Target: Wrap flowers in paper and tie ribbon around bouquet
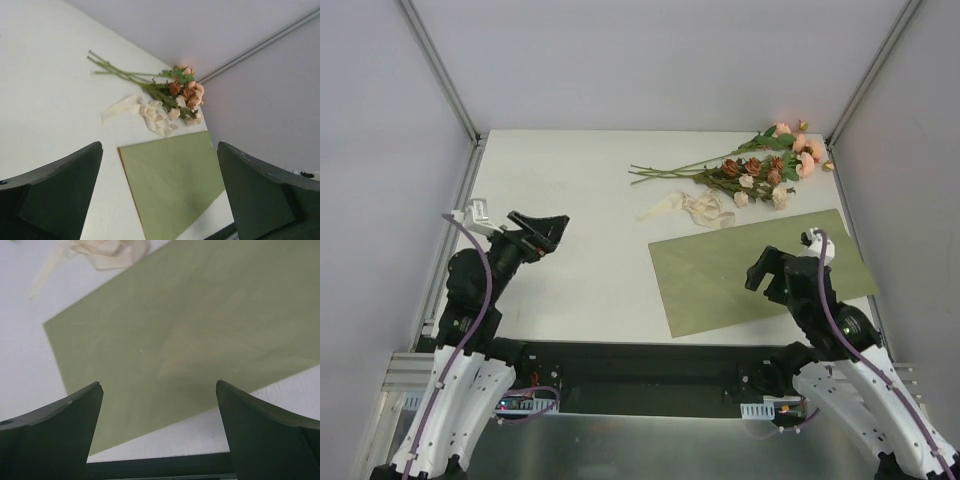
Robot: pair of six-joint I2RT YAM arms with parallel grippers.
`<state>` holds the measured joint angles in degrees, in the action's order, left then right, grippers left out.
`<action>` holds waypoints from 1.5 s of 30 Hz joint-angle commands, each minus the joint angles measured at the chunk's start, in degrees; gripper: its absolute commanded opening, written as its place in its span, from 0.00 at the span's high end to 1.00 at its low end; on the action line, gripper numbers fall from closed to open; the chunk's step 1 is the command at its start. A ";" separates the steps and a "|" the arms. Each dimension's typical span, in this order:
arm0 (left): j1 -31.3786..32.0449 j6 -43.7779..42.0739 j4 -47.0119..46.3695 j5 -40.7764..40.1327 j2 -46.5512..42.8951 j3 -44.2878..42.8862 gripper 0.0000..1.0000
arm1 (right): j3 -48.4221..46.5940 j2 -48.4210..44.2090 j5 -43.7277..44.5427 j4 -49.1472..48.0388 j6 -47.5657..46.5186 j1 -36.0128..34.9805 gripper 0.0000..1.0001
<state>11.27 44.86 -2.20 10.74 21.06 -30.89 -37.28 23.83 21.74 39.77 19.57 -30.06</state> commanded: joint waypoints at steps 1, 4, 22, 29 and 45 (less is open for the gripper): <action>-0.02 5.50 10.99 3.74 10.98 -5.48 0.01 | -4.73 8.84 8.67 10.50 2.05 -0.17 0.00; -0.19 4.63 9.15 14.86 20.90 -8.82 0.01 | -4.91 10.18 8.06 8.59 1.35 0.09 0.00; 41.63 -15.50 10.36 16.78 89.28 -50.20 0.24 | 8.79 16.17 -26.66 -1.37 4.06 44.73 0.02; 44.10 -16.21 20.03 5.17 102.16 -62.62 0.42 | 15.04 13.70 -32.63 0.74 4.77 55.55 0.02; 44.63 -11.99 21.53 6.13 104.36 -58.40 0.48 | 24.09 17.30 -55.57 -14.36 2.58 55.46 0.07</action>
<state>55.16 32.60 14.68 17.52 124.53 -91.02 -15.70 39.72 -27.59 26.81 24.32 25.26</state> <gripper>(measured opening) 0.514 0.926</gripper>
